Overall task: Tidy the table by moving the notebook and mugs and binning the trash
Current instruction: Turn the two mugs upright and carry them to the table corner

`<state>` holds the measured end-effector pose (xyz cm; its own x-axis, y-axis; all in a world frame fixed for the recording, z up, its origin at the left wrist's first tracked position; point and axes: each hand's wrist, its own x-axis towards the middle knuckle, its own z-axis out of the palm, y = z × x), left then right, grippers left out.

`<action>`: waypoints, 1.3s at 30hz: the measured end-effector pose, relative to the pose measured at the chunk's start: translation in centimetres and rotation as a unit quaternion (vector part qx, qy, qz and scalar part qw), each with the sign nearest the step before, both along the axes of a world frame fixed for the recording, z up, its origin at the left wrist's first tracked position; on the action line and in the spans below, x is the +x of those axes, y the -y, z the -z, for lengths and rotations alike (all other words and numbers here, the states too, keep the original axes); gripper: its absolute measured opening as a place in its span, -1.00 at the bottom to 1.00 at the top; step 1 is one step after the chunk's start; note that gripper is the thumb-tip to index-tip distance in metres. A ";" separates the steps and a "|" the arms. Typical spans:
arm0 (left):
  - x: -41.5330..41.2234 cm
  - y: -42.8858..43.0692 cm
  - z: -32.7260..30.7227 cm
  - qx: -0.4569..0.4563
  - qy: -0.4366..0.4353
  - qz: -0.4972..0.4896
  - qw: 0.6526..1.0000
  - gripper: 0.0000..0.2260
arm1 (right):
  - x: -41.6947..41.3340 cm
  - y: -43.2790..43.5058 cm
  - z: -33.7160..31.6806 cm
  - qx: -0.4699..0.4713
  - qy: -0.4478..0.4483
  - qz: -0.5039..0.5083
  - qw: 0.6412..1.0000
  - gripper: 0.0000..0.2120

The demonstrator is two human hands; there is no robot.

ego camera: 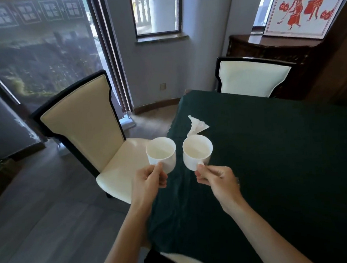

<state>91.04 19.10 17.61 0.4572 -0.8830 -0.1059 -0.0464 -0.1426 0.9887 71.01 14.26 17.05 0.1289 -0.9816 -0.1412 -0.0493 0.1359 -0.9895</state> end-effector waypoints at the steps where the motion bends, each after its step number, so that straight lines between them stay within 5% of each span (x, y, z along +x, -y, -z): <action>1: 0.1 0.7 0.8 0.012 -0.001 0.000 1.000 -0.55 | 0.2 0.6 0.8 0.009 0.001 0.003 1.000 -0.76; 24: 3.6 5.2 16.4 0.206 0.019 0.069 0.976 -0.58 | 5.0 0.5 14.6 0.208 -0.117 0.087 0.967 -0.74; 39: 3.5 2.2 17.7 0.213 0.024 0.118 0.970 -0.66 | 5.3 -1.7 16.1 0.296 -0.009 0.098 0.950 -0.78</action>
<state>94.52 16.90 -0.07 0.2616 -0.8443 -0.4677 -0.1713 -0.5175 0.8383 76.26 15.99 0.90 -0.0557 -0.7348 -0.6760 0.0186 0.6761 -0.7366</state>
